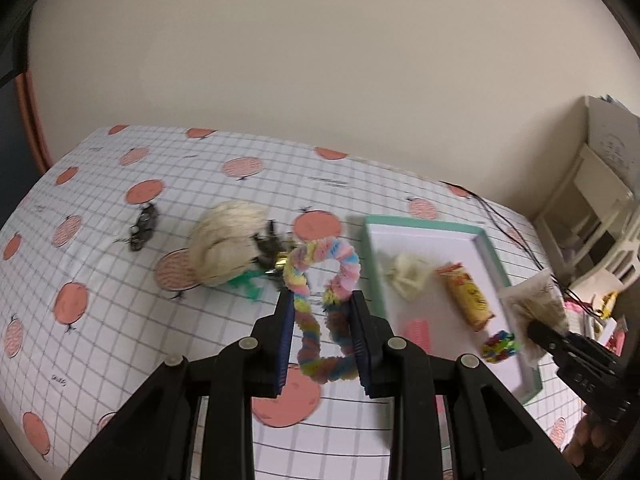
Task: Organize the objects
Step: 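Carry the rainbow ring with the left tool while the right tool carries the swab bag to the tray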
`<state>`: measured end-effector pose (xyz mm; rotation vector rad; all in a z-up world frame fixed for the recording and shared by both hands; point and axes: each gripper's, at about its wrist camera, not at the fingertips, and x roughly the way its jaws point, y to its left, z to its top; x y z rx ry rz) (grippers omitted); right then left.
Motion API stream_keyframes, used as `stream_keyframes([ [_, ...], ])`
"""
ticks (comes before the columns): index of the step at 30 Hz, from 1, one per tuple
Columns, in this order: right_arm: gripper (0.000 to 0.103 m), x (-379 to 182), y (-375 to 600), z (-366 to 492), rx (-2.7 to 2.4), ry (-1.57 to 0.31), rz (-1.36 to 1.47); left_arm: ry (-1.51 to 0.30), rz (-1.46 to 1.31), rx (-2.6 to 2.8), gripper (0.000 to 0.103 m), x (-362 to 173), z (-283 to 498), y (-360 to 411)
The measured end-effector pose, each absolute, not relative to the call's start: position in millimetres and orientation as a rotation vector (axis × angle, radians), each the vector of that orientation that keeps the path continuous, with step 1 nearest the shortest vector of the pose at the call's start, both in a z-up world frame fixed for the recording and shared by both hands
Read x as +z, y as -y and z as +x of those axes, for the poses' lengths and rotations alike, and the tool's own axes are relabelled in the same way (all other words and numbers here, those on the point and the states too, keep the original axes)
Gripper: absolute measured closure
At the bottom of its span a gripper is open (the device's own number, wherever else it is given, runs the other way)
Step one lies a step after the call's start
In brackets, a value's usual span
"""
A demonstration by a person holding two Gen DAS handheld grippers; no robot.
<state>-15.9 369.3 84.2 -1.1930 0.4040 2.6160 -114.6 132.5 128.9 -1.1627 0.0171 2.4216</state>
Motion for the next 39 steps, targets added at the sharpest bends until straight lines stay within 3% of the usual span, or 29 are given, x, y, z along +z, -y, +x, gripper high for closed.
stream_keyframes([
  [11,0.07,72,-408,1,2.477,-0.48,-1.182,0.038,-1.188,2.263,0.074,117,-97,-190],
  [21,0.07,49,-424,4,2.303,-0.498,-1.269,-0.072,-1.261,2.139,0.073,84,-72,-244],
  [39,0.07,25,-406,-7,2.285,-0.472,-1.471,-0.194,-1.386,2.062,0.07,46,-58,-268],
])
